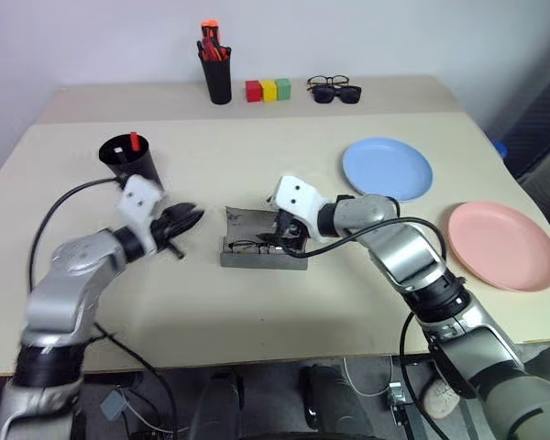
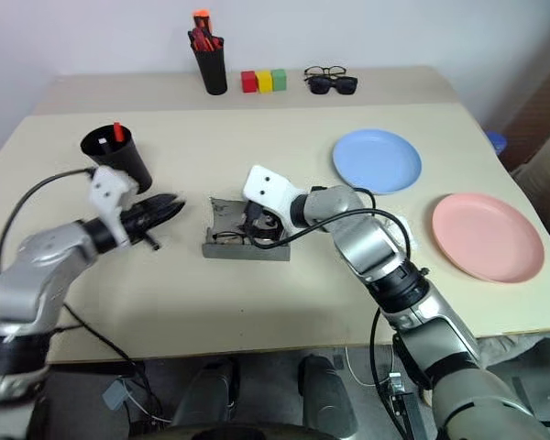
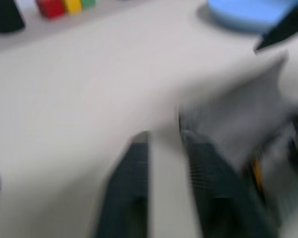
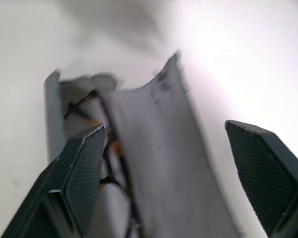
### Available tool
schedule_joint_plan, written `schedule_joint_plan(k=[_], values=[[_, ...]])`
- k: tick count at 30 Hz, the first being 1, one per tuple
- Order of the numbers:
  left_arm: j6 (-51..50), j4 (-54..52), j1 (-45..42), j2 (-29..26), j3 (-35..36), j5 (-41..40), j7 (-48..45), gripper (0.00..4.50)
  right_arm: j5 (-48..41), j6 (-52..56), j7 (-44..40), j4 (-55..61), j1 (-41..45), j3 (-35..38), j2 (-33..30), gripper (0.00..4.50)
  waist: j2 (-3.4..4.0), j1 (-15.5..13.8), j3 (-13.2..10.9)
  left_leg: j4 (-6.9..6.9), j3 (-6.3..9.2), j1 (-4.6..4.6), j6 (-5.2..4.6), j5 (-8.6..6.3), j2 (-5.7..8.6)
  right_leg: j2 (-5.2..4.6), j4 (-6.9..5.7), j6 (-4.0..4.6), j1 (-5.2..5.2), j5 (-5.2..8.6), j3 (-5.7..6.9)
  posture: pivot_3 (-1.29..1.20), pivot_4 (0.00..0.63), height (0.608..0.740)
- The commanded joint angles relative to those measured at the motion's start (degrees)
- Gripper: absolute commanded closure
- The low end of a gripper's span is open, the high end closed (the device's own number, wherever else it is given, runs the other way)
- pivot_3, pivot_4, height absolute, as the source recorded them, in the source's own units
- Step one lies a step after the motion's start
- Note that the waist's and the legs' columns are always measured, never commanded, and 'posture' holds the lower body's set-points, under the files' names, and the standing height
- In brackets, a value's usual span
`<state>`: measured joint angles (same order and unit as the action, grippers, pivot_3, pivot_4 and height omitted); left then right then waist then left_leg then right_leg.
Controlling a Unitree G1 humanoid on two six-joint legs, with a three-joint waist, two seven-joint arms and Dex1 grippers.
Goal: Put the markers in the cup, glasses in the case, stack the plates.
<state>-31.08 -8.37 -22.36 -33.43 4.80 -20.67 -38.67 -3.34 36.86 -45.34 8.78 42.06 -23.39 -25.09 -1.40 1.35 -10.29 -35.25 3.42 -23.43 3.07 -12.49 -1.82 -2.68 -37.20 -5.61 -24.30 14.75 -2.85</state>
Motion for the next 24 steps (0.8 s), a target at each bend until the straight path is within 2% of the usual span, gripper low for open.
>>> schedule_joint_plan(k=[1, 6, 9, 12, 17, 24], values=[[2.22, 9.41, -9.85, 3.03, -5.38, 3.92, -0.13, 3.87, -1.52, -5.23, -1.40, 6.99, -5.12, 4.60, -3.48, 0.46, -0.01, -0.29, 0.01, 0.01, 0.00, 0.00, 0.00, 0.00, 0.00, 0.00, 0.00, 0.00, 0.00, 0.00, 0.00, 0.00, 0.150, 0.740], [7.24, 28.02, -22.15, 6.25, -12.68, 8.53, -8.05, 3.87, -4.97, -9.79, -3.01, 14.78, -19.66, 12.22, -9.83, 0.46, -0.02, -0.56, 0.01, 0.01, 0.00, -0.03, -0.02, -0.01, 0.02, 0.00, 0.03, -0.01, 0.01, 0.01, 0.02, 0.00, 0.150, 0.740], [9.14, 37.55, -27.99, 8.74, -14.82, 10.91, -10.21, 3.87, -8.00, -6.51, -0.23, 17.49, -26.39, 17.92, -9.72, 0.46, -0.01, -0.04, -0.01, 0.01, 0.00, 0.00, -0.03, -0.01, 0.01, 0.05, 0.02, -0.01, 0.00, 0.01, 0.00, 0.00, 0.150, 0.740], [10.18, 42.69, -30.65, 9.84, -16.50, 11.98, -14.68, 3.87, -9.28, -4.91, 1.97, 19.11, -30.01, 21.04, -9.40, 0.46, -0.01, 0.54, -0.01, 0.00, 0.00, 0.03, -0.03, -0.01, 0.00, 0.09, -0.02, -0.01, 0.00, 0.01, -0.03, 0.00, 0.150, 0.740], [11.70, 44.04, -31.24, 9.04, -18.71, 13.80, -21.77, 3.87, -9.52, -3.81, 4.95, 20.38, -31.55, 22.03, -8.78, 0.46, -0.01, 1.22, -0.01, 0.02, 0.02, 0.04, -0.03, -0.01, 0.00, 0.09, -0.04, -0.01, 0.00, 0.02, -0.03, 0.00, 0.150, 0.740], [10.04, 32.87, -25.15, 4.80, -18.61, 13.39, -27.73, 3.87, -8.92, -4.90, 6.40, 17.78, -30.10, 21.26, -8.79, 0.46, 0.00, 1.21, 0.00, 0.02, 0.02, 0.04, -0.03, -0.01, -0.01, 0.08, -0.05, -0.01, 0.01, 0.03, -0.04, 0.00, 0.150, 0.740]])
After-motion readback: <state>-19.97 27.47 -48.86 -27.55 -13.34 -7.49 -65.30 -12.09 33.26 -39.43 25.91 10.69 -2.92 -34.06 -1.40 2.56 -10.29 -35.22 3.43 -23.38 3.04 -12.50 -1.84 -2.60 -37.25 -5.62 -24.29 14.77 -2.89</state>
